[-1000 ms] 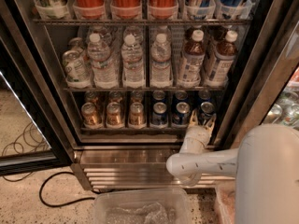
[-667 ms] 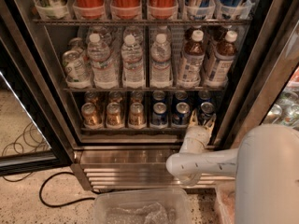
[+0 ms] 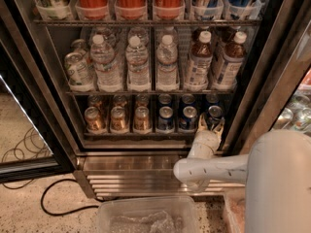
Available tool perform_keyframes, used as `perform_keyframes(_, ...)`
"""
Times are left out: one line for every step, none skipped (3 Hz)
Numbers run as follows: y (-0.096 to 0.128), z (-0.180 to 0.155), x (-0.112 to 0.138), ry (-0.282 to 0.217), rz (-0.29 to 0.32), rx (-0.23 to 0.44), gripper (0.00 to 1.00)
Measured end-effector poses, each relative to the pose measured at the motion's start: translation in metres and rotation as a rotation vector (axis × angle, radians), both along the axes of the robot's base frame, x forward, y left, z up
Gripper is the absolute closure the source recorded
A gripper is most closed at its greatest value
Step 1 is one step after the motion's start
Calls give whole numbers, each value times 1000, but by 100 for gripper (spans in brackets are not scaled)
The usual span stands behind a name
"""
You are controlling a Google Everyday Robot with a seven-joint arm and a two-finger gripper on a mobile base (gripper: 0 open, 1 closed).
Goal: Pick pepsi can from bottom shelf of fridge
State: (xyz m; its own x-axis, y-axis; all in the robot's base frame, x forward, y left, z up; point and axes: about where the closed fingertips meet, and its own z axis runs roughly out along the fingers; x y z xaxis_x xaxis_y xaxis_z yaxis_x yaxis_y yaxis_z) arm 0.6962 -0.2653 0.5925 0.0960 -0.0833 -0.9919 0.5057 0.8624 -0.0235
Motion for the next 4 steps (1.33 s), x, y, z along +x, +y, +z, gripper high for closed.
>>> perform_keyframes(-7, 4, -8, -32, 0, 7, 100)
perform_keyframes(-4, 14, -19, -78, 22, 15, 100)
perform_keyframes(1, 26, -28, -120, 48, 19, 100)
perform_keyframes(9, 35, -36, -151, 79, 12, 100)
